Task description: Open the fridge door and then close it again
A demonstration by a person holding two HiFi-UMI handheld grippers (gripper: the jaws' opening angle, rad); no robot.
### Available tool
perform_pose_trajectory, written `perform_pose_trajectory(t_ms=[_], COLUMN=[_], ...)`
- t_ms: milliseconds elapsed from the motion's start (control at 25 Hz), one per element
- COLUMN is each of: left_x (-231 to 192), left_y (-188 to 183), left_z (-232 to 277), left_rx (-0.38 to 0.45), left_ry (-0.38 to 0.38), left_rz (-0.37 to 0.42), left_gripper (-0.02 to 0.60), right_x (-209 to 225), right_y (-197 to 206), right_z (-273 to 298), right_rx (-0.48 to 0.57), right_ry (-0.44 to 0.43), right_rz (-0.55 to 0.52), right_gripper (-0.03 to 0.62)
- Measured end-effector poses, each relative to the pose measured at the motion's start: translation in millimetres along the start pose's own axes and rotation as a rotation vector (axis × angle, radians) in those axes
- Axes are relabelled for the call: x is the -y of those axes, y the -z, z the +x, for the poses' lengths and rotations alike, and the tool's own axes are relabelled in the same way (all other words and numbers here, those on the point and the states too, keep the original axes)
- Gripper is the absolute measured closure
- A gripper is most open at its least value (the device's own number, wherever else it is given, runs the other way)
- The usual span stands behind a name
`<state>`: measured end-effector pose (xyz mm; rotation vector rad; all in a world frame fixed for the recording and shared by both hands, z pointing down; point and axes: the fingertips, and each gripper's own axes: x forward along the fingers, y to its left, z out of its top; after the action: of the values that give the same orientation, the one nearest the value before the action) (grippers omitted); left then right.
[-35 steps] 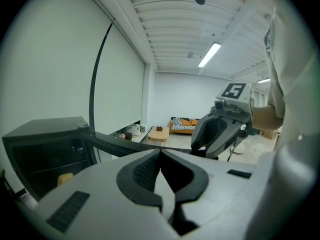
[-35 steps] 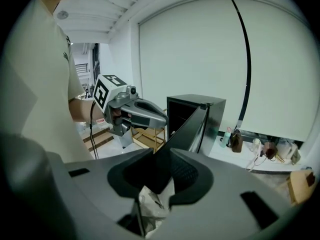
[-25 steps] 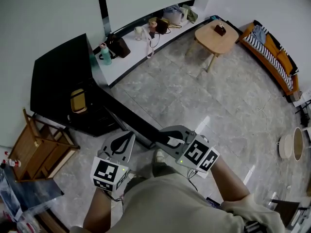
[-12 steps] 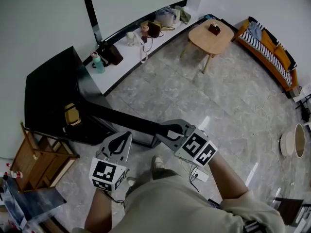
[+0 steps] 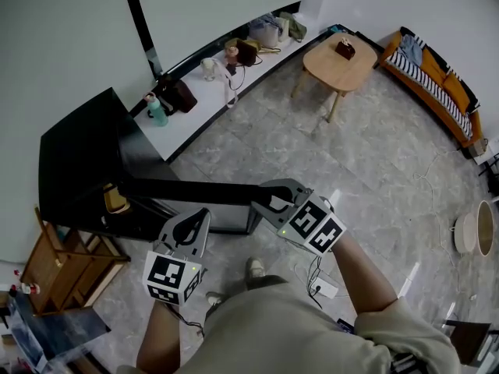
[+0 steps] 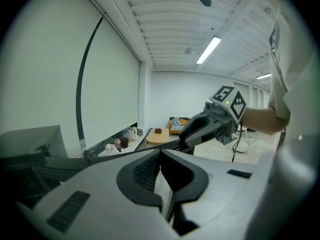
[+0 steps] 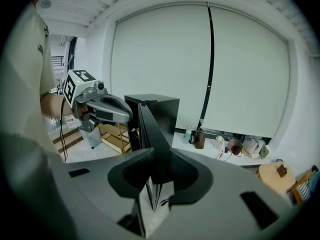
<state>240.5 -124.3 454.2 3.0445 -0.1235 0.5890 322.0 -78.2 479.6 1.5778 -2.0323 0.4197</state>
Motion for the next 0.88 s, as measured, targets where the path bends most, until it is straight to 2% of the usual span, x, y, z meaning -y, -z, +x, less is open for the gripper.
perform_pose_trajectory(t_ms=[200,760,840,880], left_x=[-4,1,1,0], left_y=[-6,-8,-10,-12], left_z=[14,22,17,14], left_rx=[0.004,-0.005,0.002,0.006], left_ry=[0.001,0.002,-0.005,-0.010], left_rz=[0.001,0.008,0.009,0.010], left_gripper=[0.574,0.574,0.574,0.574], right_x=[12,19,21,19], right_y=[-2,-3,-6,-11], right_z=[4,4,0,-4], right_rx=[0.001,0.019,0.007,0.010], right_ry=[-0.024,-0.006,0.015,0.018], right_rz=[-0.005,-0.024,-0.051,-0.065], right_gripper=[0.516,0.514,0.445,0.431])
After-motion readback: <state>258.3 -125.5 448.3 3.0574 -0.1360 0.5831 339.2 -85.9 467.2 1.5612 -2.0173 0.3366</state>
